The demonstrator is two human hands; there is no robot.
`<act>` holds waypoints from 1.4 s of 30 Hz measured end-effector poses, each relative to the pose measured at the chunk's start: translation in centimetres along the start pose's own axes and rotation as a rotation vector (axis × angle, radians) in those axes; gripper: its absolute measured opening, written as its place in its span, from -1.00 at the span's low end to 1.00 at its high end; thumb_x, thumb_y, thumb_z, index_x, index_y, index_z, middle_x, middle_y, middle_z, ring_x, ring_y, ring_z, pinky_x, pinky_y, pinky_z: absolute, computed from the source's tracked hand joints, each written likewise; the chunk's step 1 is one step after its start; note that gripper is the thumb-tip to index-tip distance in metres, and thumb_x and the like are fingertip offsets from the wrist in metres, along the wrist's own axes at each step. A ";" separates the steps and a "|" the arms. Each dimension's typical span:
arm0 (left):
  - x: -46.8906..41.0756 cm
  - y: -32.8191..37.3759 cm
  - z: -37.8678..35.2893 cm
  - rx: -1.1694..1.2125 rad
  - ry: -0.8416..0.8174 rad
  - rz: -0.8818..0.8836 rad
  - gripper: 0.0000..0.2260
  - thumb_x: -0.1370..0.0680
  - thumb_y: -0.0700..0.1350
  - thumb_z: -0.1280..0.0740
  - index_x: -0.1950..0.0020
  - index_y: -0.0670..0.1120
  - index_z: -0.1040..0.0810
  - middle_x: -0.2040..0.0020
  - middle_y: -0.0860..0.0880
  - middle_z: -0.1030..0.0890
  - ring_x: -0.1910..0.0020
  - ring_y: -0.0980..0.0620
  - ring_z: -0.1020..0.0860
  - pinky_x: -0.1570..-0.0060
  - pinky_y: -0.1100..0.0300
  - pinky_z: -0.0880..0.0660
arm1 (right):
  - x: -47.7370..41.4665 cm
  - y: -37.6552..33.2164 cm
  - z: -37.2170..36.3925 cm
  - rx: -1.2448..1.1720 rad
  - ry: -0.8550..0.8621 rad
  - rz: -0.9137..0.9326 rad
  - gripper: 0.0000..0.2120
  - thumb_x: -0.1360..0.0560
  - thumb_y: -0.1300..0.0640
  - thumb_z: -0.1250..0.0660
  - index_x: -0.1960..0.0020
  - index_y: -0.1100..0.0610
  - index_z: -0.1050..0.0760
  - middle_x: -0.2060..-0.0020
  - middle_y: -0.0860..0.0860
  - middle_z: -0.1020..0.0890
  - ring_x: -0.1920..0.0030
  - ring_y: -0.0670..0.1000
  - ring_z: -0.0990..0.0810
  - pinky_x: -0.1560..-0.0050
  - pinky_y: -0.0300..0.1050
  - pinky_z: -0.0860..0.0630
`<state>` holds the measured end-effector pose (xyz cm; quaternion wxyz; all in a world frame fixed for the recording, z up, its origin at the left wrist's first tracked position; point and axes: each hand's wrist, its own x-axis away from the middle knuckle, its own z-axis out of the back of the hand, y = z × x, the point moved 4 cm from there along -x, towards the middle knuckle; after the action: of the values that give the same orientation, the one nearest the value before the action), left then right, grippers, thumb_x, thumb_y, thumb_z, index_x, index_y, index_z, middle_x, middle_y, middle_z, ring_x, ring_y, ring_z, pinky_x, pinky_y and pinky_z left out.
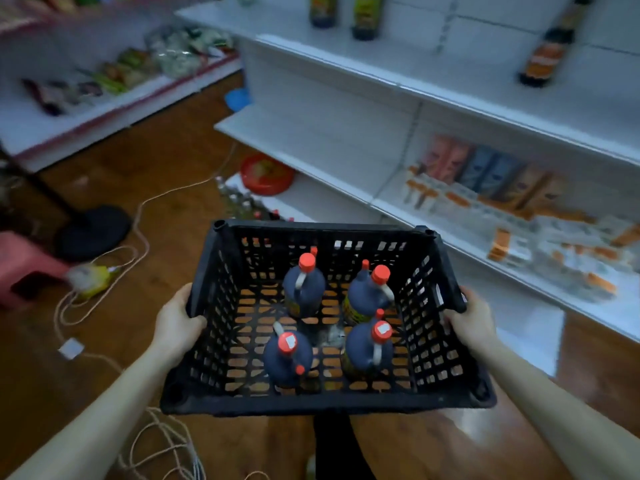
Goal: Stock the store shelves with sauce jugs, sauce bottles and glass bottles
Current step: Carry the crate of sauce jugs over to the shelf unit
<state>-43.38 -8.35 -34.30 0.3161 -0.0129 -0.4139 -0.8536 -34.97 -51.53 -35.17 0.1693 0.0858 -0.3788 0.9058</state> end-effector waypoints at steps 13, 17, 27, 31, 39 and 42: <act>-15.5 -9.8 8.7 0.115 0.235 0.406 -0.41 -0.45 -0.43 -0.28 -0.45 -0.11 -0.25 -0.23 -0.20 -0.50 -0.14 -0.20 -0.49 -0.11 -0.10 -0.48 | -17.3 -23.6 -22.4 0.167 -0.315 0.287 -0.45 -0.37 0.41 -0.31 -0.33 0.17 -0.38 -0.03 0.19 -0.61 -0.03 0.18 -0.56 -0.04 0.02 -0.47; -20.2 -13.0 10.7 0.151 0.274 0.478 -0.42 -0.44 -0.43 -0.27 -0.43 -0.12 -0.27 -0.23 -0.19 -0.50 -0.17 -0.19 -0.47 -0.13 -0.12 -0.47 | -20.7 -29.4 -29.7 0.217 -0.392 0.346 -0.47 -0.37 0.40 -0.31 -0.31 0.14 -0.39 0.02 0.19 -0.63 0.05 0.22 -0.59 0.00 0.10 -0.53; -34.6 -19.7 15.1 0.171 0.326 0.620 -0.45 -0.47 -0.43 -0.25 -0.43 -0.17 -0.26 -0.25 -0.22 -0.50 -0.25 -0.21 -0.45 -0.23 -0.11 -0.39 | -27.7 -41.0 -47.2 0.308 -0.475 0.403 -0.48 -0.41 0.38 -0.29 -0.34 0.16 -0.36 -0.08 0.21 -0.60 -0.07 0.24 -0.56 -0.12 0.11 -0.49; -40.7 -22.4 15.3 0.177 0.328 0.683 -0.46 -0.47 -0.42 -0.25 -0.43 -0.15 -0.26 -0.25 -0.22 -0.49 -0.24 -0.21 -0.45 -0.22 -0.13 -0.41 | -31.4 -43.8 -54.4 0.341 -0.544 0.383 -0.47 -0.42 0.35 -0.28 -0.36 0.11 -0.32 -0.05 0.21 -0.62 0.01 0.23 -0.61 -0.08 0.16 -0.53; -51.9 -30.4 12.2 0.167 0.378 0.767 -0.43 -0.44 -0.44 -0.27 -0.42 -0.17 -0.28 -0.25 -0.23 -0.49 -0.24 -0.24 -0.45 -0.22 -0.10 -0.38 | -38.7 -46.1 -69.9 0.353 -0.583 0.375 -0.49 -0.44 0.35 -0.29 -0.36 0.14 -0.30 -0.16 0.18 -0.56 -0.09 0.24 -0.58 -0.17 0.20 -0.49; -55.7 -34.3 10.0 0.163 0.406 0.780 -0.43 -0.44 -0.45 -0.28 -0.43 -0.19 -0.27 -0.28 -0.25 -0.48 -0.25 -0.25 -0.44 -0.22 -0.08 -0.36 | -41.1 -45.6 -75.6 0.393 -0.567 0.338 -0.58 -0.43 0.36 -0.31 -0.28 0.21 -0.38 -0.10 0.20 -0.59 -0.10 0.22 -0.57 -0.19 0.12 -0.47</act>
<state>-20.08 43.90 -67.48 0.6890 0.0248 -0.3738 -0.6205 18.07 22.50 -69.62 -0.1136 0.3002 -0.2384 0.9166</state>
